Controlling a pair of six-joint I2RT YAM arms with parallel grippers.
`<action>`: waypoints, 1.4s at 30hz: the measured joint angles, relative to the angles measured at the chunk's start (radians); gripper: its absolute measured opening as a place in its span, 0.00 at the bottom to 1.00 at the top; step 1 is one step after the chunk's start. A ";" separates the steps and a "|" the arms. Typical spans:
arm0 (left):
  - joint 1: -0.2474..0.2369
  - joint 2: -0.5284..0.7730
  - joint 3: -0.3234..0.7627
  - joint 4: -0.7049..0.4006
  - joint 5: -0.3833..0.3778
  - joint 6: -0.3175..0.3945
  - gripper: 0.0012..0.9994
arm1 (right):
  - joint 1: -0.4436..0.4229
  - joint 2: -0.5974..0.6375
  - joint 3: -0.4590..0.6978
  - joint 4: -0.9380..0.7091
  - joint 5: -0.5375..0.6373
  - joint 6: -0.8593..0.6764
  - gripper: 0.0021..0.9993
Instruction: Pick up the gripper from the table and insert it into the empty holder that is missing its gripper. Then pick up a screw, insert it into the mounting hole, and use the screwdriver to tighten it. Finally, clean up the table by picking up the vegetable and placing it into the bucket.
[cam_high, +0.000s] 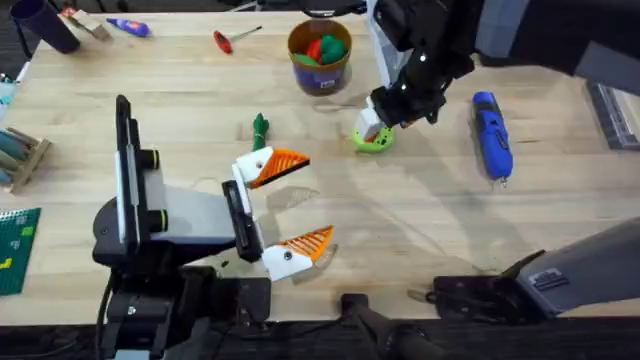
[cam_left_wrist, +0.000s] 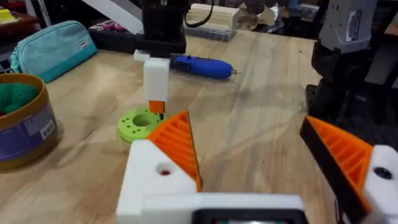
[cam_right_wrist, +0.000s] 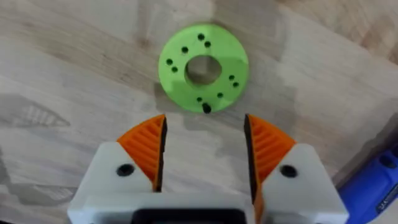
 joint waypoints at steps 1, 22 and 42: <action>0.000 0.000 0.000 0.000 0.000 0.000 0.99 | 0.000 0.000 -0.002 0.009 0.000 0.000 0.62; 0.000 0.000 0.000 0.000 0.000 0.000 0.99 | 0.001 0.050 -0.057 0.083 0.000 0.010 0.55; 0.000 0.000 0.000 0.000 0.000 0.000 0.99 | 0.001 0.063 -0.061 0.089 0.000 0.011 0.41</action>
